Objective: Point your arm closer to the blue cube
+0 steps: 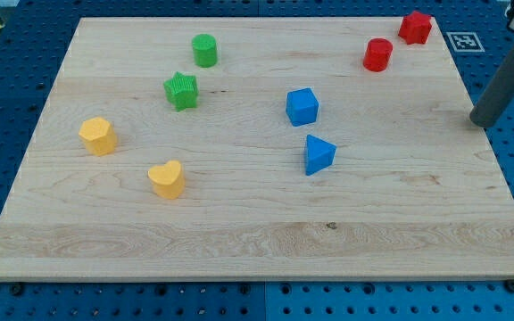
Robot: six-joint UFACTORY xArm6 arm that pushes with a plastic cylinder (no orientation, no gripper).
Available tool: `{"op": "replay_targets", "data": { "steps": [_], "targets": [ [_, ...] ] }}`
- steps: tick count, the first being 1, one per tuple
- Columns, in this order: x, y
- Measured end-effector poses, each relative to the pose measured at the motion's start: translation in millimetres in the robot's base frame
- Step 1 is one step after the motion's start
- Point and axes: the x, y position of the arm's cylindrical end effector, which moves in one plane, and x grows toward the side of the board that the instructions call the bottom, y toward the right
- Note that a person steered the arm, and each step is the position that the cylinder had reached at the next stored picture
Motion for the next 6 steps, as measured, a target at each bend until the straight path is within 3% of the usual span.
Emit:
{"op": "replay_targets", "data": {
  "steps": [2, 3, 5, 6],
  "targets": [
    [32.4, -36.3],
    [53.8, -86.5],
    [45.1, -89.6],
    [33.7, -128.0]
  ]
}}
